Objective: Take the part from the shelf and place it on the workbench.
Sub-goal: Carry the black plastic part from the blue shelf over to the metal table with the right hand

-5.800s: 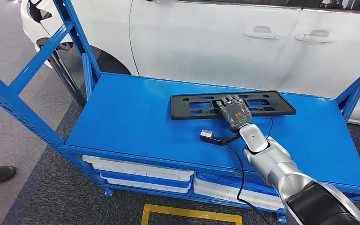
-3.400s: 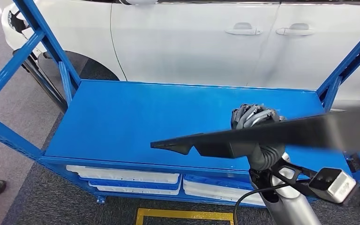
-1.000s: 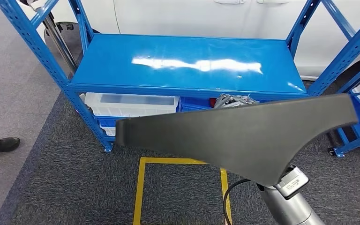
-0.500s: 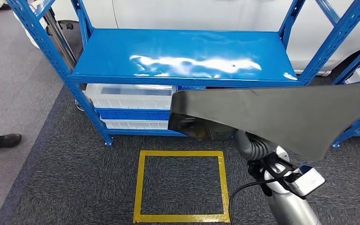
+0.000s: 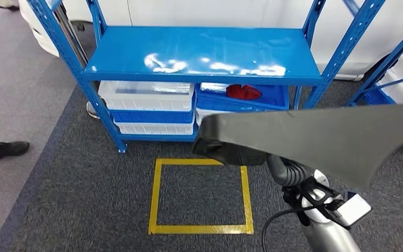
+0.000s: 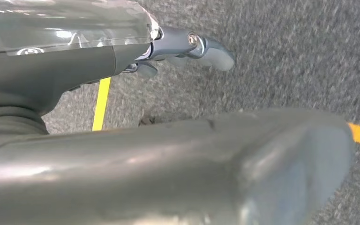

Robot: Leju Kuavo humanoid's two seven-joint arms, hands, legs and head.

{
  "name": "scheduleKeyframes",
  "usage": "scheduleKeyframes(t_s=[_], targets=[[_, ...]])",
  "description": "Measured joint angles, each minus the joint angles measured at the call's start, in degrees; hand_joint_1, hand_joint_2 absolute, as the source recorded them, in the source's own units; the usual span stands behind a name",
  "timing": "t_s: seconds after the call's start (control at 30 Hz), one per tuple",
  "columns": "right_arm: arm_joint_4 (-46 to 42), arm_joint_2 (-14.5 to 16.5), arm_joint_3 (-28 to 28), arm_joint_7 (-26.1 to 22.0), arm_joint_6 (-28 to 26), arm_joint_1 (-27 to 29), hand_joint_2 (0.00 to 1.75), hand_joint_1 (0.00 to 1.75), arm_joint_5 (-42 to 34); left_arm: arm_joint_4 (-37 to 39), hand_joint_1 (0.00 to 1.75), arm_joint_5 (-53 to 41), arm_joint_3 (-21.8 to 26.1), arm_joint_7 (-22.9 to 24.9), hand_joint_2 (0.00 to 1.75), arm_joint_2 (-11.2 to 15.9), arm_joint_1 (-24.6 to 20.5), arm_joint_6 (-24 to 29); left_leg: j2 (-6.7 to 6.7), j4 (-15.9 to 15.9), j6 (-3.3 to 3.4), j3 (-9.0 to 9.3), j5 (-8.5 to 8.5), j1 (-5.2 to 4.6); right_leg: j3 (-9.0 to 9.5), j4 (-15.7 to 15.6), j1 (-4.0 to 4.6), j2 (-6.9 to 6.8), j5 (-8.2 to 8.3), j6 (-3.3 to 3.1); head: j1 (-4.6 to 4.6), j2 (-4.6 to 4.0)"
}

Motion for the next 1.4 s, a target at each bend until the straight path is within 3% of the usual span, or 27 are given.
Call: scheduleKeyframes(t_s=[0.07, 0.13, 0.2, 0.23, 0.27, 0.3, 0.37, 0.43, 0.57, 0.63, 0.7, 0.73, 0.77, 0.8, 0.83, 0.9, 0.93, 0.97, 1.07, 1.1, 1.17, 1.23, 1.27, 1.3, 1.33, 1.4], targets=[[-0.3, 0.0, -0.3, 0.0, 0.2, 0.5, 1.75, 1.75, -0.1, 0.0, 0.0, -0.3, 0.0, 0.1, 0.0, 0.0, 0.0, 0.0, 0.31, -0.1, 0.7, -0.85, 1.3, 0.01, -0.54, 0.4, -0.3, 0.09, -0.27, 0.62, 0.0, 0.0], [-0.6, 0.1, -0.6, 0.0, 0.6, 1.2, 1.75, 1.75, -0.1, 0.0, 0.0, -0.6, -0.1, 0.4, 0.0, 0.1, 0.0, 0.0, 0.66, -0.2, 1.34, -2.16, 2.71, 0.13, -2.51, 5.1, -0.47, 0.24, -4.31, 1.06, 0.01, 0.0], [-0.8, 0.1, -0.9, 0.0, 1.0, 1.9, 1.75, 1.75, -0.2, 0.0, 0.0, -0.8, -0.1, 0.9, 0.0, 0.1, 0.0, 0.0, 0.77, 0.1, 1.53, -3.8, 3.85, 0.1, -4.95, 13.1, -0.55, 0.29, -9.41, 1.4, 0.01, 0.0], [-0.8, 0.1, -1.0, 0.0, 1.1, 2.1, 1.75, 1.75, -0.2, 0.0, 0.0, -0.9, -0.1, 1.1, 0.0, 0.1, 0.0, 0.0, 0.8, 0.3, 1.48, -4.62, 4.37, 0.1, -5.31, 15.8, -0.61, 0.29, -10.78, 1.53, 0.01, 0.0], [-0.8, 0.1, -1.2, 0.0, 1.2, 2.4, 1.75, 1.75, -0.3, 0.0, 0.0, -1.0, -0.2, 1.2, 0.0, 0.1, 0.0, 0.0, 0.83, 0.5, 1.39, -5.4, 4.82, 0.1, -4.57, 16.5, -0.7, 0.28, -11.15, 1.62, 0.01, 0.0], [-0.9, 0.1, -1.3, 0.0, 1.4, 2.5, 1.75, 1.75, -0.3, 0.0, 0.0, -1.2, -0.2, 1.2, 0.0, 0.0, 0.0, -0.1, 0.83, 0.8, 1.27, -6.13, 5.19, 0.11, -2.55, 14.6, -0.81, 0.27, -10.58, 1.66, 0.01, 0.0], [-1.2, 0.1, -1.6, 0.0, 1.7, 2.6, 1.75, 1.75, -0.4, 0.0, 0.0, -1.3, -0.2, 1.1, 0.0, 0.0, 0.0, -0.1, 0.84, 1.6, 0.95, -7.42, 5.65, 0.1, 3.55, 6.6, -0.89, 0.22, -8.86, 1.45, 0.01, 0.0], [-1.6, 0.1, -2.0, 0.0, 2.0, 2.7, 1.75, 1.75, -0.4, 0.0, 0.0, -1.3, -0.3, 0.9, 0.0, 0.0, -0.1, -0.2, 0.86, 2.3, 0.47, -8.2, 5.9, 0.0, 7.06, 1.1, -0.64, 0.24, -8.08, 0.84, 0.0, 0.0], [-2.3, 0.1, -2.8, 0.0, 2.0, 2.9, 1.75, 1.75, -0.4, 0.0, 0.0, -1.6, -0.3, 0.7, 0.0, 0.0, -0.1, -0.5, 0.8, 3.1, -0.74, -8.89, 5.82, 0.13, 6.87, 0.2, -0.51, 0.21, -7.25, -0.66, 0.01, 0.0], [-2.6, 0.1, -3.1, 0.0, 2.0, 3.1, 1.75, 1.75, -0.4, 0.0, 0.0, -1.8, -0.3, 0.7, 0.0, -0.1, -0.1, -0.7, 0.67, 7.2, -1.27, -10.63, 2.84, 0.29, 6.5, -0.1, -0.66, 0.1, -6.6, -1.4, 0.0, 0.0], [-2.8, 0.1, -3.3, 0.0, 2.0, 3.3, 1.75, 1.75, -0.4, 0.0, 0.0, -1.8, -0.4, 0.6, 0.0, -0.1, -0.1, -0.7, 0.62, 14.8, -1.69, -13.66, -1.43, 0.52, 5.84, -0.1, -0.49, 0.13, -6.14, -1.7, -0.01, 0.0], [-2.9, 0.1, -3.4, 0.0, 2.0, 3.6, 1.75, 1.75, -0.5, 0.0, 0.0, -1.8, -0.4, 0.6, 0.0, -0.1, -0.1, -0.8, 0.62, 17.8, -1.83, -14.77, -2.65, 0.63, 5.5, 0.0, -0.41, 0.23, -5.91, -1.69, 0.0, 0.0], [-2.9, 0.1, -3.6, 0.0, 2.0, 3.8, 1.75, 1.75, -0.5, 0.0, 0.0, -1.8, -0.4, 0.6, 0.0, -0.1, 0.0, -0.8, 0.61, 19.0, -1.9, -14.98, -2.85, 0.7, 5.16, 0.1, -0.37, 0.47, -5.69, -1.59, 0.0, 0.0], [-2.9, 0.1, -3.8, 0.0, 2.0, 3.9, 1.75, 1.75, -0.5, 0.0, 0.0, -1.8, -0.4, 0.6, 0.0, -0.1, 0.0, -0.9, 0.56, 17.9, -1.88, -14.02, -1.95, 0.75, 4.86, 0.2, -0.36, 0.79, -5.48, -1.44, 0.01, 0.0], [-2.9, 0.1, -4.0, 0.0, 2.0, 4.0, 1.75, 1.75, -0.6, 0.0, 0.0, -1.8, -0.4, 0.7, 0.0, -0.1, 0.0, -0.9, 0.26, 14.6, -1.79, -11.99, -0.29, 0.82, 4.61, 0.3, -0.38, 1.14, -5.3, -1.26, 0.0, 0.0], [-3.1, 0.1, -4.5, 0.0, 2.4, 4.0, 1.75, 1.75, -0.9, 0.0, 0.0, -1.7, -0.4, 0.9, 0.0, -0.1, 0.0, -1.0, -1.55, 6.4, -1.39, -7.39, 2.41, 0.91, 4.15, 0.6, -0.39, 1.86, -4.99, -0.83, 0.0, 0.0], [-3.1, 0.1, -4.7, 0.0, 2.6, 4.0, 1.75, 1.75, -1.0, 0.0, 0.0, -1.6, -0.4, 1.0, 0.0, 0.0, 0.1, -1.0, -2.3, 3.8, -1.19, -6.06, 3.02, 0.9, 3.91, 0.8, -0.39, 2.22, -4.79, -0.53, -0.01, 0.0], [-3.2, 0.1, -4.8, 0.0, 2.8, 4.0, 1.75, 1.75, -1.0, 0.0, 0.0, -1.5, -0.4, 1.1, 0.0, 0.0, 0.1, -0.9, -2.71, 2.6, -0.97, -5.57, 3.1, 0.8, 3.69, 0.8, -0.42, 2.59, -4.56, -0.19, -0.01, 0.0], [-3.3, 0.2, -5.4, 0.0, 2.4, 4.1, 1.75, 1.75, 0.1, 0.0, 0.0, -1.3, -0.3, 1.1, 0.0, 0.0, 0.0, -0.6, -1.36, 2.0, 0.0, -5.61, 3.9, 0.69, 3.13, 1.0, -0.67, 3.39, -4.21, 0.91, 0.0, 0.0], [-3.3, 0.2, -5.6, 0.0, 2.1, 4.1, 1.75, 1.75, 0.6, 0.0, 0.0, -1.3, -0.3, 1.0, 0.0, 0.0, 0.0, -0.6, -0.82, 1.8, 0.45, -5.65, 4.28, 0.75, 2.56, 2.1, -0.72, 3.05, -5.08, 1.14, 0.01, 0.0], [-3.4, 0.3, -5.8, 0.0, 1.2, 4.2, 1.75, 1.75, 1.5, 0.0, 0.0, -1.3, -0.3, 0.6, 0.0, 0.1, -0.1, -0.5, 0.27, 1.5, 1.08, -5.99, 4.81, 0.7, 0.02, 7.7, -0.81, 1.81, -8.77, 1.41, 0.01, 0.0], [-3.5, 0.3, -6.0, 0.0, 0.3, 4.6, 1.75, 1.75, 2.4, 0.0, 0.0, -1.2, -0.2, 0.2, 0.0, 0.1, 0.0, -0.3, 1.3, 1.6, 1.25, -6.52, 5.01, 0.53, -2.91, 15.0, -0.93, 1.22, -12.17, 1.71, 0.01, 0.0], [-3.6, 0.3, -6.0, 0.0, -0.1, 5.0, 1.75, 1.75, 2.7, 0.0, 0.0, -1.1, -0.1, 0.1, 0.0, 0.2, 0.1, -0.2, 1.84, 1.7, 1.24, -6.71, 5.07, 0.49, -3.36, 16.7, -0.96, 1.09, -12.53, 1.81, 0.01, 0.0], [-3.8, 0.3, -5.9, 0.0, -0.4, 5.3, 1.75, 1.75, 3.0, 0.0, 0.0, -1.0, 0.0, 0.0, 0.0, 0.2, 0.1, 0.0, 2.36, 1.8, 1.19, -6.85, 5.09, 0.46, -2.71, 16.2, -0.97, 0.89, -11.89, 1.85, 0.01, 0.0], [-4.0, 0.3, -5.9, 0.0, -0.7, 5.5, 1.75, 1.75, 3.2, 0.0, 0.0, -1.0, 0.0, -0.1, 0.0, 0.2, 0.1, 0.4, 2.88, 1.9, 1.12, -6.91, 5.07, 0.46, -0.93, 13.4, -0.95, 0.48, -10.4, 1.81, 0.01, 0.0], [-4.6, 0.3, -5.8, 0.0, -1.3, 5.6, 1.75, 1.75, 3.3, 0.0, 0.0, -1.0, 0.1, -0.4, 0.0, 0.2, 0.0, 1.6, 3.82, 2.2, 0.82, -6.94, 4.89, 0.3, 3.62, 5.4, -0.61, -1.65, -7.59, 1.39, 0.01, 0.0]])
